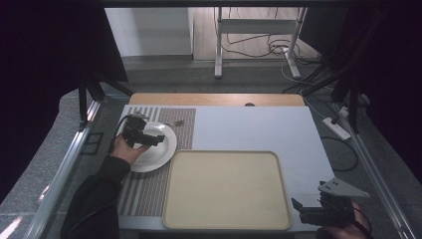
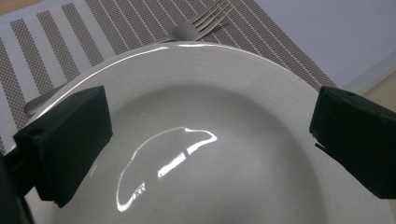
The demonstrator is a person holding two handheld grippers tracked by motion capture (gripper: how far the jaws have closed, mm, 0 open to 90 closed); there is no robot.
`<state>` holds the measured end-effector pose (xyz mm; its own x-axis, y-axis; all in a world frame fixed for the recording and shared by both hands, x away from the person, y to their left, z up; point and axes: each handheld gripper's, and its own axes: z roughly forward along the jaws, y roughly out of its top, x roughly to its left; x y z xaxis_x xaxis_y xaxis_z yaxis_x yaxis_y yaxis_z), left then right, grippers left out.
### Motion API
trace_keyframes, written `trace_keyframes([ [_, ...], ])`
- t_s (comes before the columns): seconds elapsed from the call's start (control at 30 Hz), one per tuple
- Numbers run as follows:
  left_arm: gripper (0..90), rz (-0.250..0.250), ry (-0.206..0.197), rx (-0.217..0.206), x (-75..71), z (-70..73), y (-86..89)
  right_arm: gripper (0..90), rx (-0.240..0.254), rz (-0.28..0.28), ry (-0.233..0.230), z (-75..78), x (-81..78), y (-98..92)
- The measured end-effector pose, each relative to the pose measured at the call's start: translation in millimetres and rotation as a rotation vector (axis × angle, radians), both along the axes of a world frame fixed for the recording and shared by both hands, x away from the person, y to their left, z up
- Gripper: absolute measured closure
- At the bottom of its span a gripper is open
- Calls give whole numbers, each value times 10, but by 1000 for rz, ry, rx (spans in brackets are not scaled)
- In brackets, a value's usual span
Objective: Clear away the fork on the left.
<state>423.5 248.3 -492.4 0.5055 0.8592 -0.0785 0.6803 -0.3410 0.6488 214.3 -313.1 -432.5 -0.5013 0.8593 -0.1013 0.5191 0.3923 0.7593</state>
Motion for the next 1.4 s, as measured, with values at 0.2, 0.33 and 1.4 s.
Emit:
trace_keyframes([
  [0.2, 45, 16, -5, 40, 132, -22, -8, 0, 2, -1, -1, 1, -3, -5],
  [0.33, 189, 29, -5, 59, 194, 18, 58, 0, 3, -1, -2, 1, -3, -6],
  [1.4, 885, 249, 181, 144, 1016, -228, 574, 0, 11, -5, 3, 2, 1, -20],
])
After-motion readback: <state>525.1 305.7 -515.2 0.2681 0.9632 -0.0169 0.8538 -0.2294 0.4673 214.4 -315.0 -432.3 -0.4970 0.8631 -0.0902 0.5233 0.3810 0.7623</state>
